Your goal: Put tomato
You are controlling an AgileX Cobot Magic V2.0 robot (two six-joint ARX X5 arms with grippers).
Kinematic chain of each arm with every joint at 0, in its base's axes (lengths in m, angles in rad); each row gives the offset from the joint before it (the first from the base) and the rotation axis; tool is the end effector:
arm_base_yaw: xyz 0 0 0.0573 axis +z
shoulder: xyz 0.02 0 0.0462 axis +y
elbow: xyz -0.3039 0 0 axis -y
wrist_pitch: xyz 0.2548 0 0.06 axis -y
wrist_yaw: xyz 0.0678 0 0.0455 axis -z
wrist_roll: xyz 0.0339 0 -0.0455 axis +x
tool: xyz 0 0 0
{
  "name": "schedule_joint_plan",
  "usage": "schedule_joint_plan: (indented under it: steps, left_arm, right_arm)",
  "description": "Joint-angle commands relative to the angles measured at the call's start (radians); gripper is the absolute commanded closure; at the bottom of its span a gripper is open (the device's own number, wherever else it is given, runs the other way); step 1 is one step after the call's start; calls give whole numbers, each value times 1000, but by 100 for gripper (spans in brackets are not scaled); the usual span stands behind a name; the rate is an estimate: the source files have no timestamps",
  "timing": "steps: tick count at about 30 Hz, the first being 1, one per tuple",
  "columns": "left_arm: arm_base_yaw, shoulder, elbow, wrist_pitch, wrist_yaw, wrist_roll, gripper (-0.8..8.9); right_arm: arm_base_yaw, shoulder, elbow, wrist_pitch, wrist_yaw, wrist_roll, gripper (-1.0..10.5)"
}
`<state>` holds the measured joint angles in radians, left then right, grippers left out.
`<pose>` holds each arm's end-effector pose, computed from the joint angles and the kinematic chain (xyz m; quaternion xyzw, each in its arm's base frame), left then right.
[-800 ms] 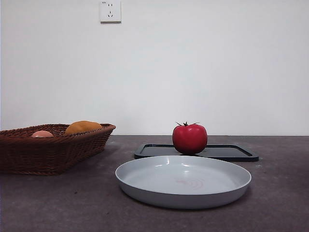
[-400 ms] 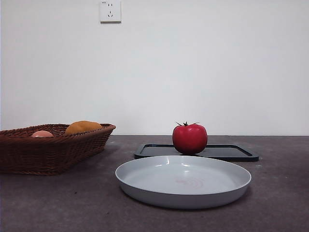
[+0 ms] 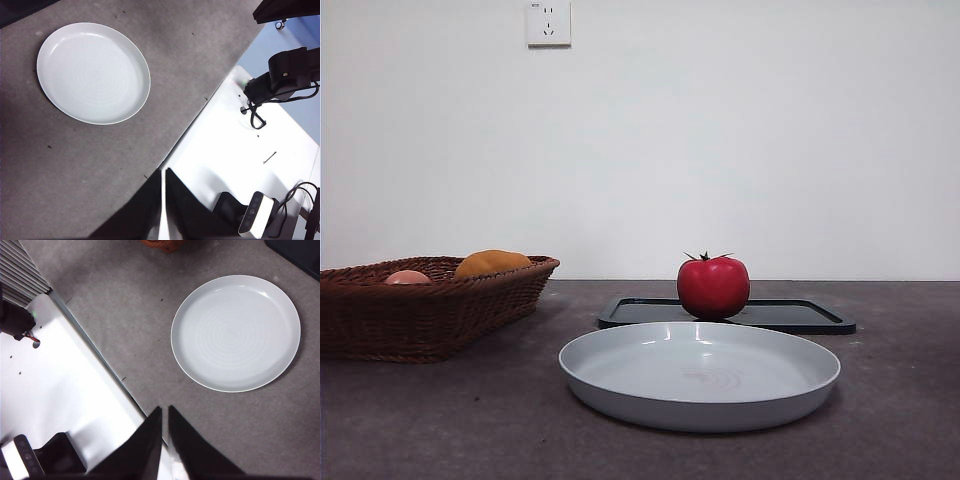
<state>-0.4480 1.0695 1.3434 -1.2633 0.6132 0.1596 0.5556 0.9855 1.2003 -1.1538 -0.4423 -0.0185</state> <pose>0.1317 -0.0849 0.4169 0.0215 0.4361 -0.4817 0.7598 0.1167 0.0895 0.3903 -0.0329 0.4477 0.4309 0.7828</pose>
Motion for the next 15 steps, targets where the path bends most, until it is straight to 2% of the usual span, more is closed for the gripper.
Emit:
schedule_joint_plan:
  steps: [1,5,7,11,15]
  left_arm:
    - [-5,6,23,5,8,12,804]
    - [-4,0,23,10,6,23,804]
    - [22,-20,23,73,-3,89,804]
    - [123,-99,-6,374,-3,154,804]
    - [248,-216,-120,698,-3,141,804]
  right_arm:
    - [7,5,10,8,-3,4,935]
    - [7,5,10,8,-3,4,935]
    - [7,5,10,8,-3,4,935]
    - [7,5,10,8,-3,4,935]
    - [7,5,10,8,-3,4,935]
